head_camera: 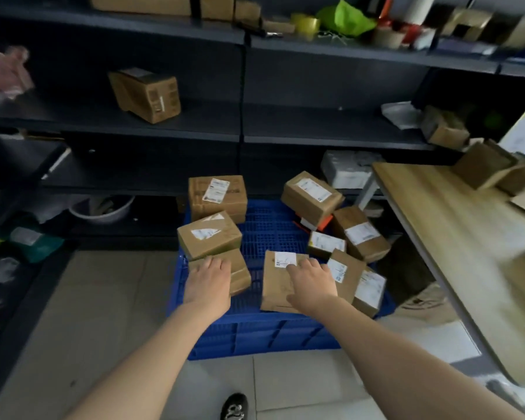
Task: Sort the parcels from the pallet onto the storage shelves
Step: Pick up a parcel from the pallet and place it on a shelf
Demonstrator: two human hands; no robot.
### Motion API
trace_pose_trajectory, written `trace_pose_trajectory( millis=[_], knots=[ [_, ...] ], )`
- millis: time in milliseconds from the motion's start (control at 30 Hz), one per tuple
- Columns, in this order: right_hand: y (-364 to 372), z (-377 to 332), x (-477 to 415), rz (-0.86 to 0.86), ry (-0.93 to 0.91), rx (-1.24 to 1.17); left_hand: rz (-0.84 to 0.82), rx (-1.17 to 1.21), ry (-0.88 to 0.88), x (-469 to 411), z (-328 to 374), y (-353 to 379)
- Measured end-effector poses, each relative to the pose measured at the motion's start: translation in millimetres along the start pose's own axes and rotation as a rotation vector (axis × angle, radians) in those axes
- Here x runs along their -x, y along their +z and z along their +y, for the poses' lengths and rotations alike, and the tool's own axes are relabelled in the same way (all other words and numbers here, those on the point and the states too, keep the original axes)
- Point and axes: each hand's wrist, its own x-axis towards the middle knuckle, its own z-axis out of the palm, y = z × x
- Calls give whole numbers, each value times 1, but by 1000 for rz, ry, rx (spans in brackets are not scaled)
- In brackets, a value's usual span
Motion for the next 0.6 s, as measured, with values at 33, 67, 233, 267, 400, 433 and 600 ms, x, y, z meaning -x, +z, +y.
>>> trace_pose_trajectory(
  millis=[33, 67, 233, 267, 400, 433, 600],
  knots=[
    [4, 11, -6, -16, 21, -6, -17, 7, 21, -14, 9, 5],
    [9, 21, -13, -33, 39, -11, -33, 15, 41, -27, 17, 12],
    [36, 62, -48, -102, 85, -38, -121, 62, 86, -79, 54, 49],
    [43, 68, -55, -123, 90, -55, -141, 65, 89, -87, 60, 56],
    [71, 91, -80, -207, 80, -132, -256, 117, 39, -109, 84, 84],
    [79, 97, -86, -225, 71, -149, -286, 137, 14, -113, 90, 92],
    [121, 120, -111, -311, 13, -228, -425, 241, -147, -136, 116, 130]
  ],
)
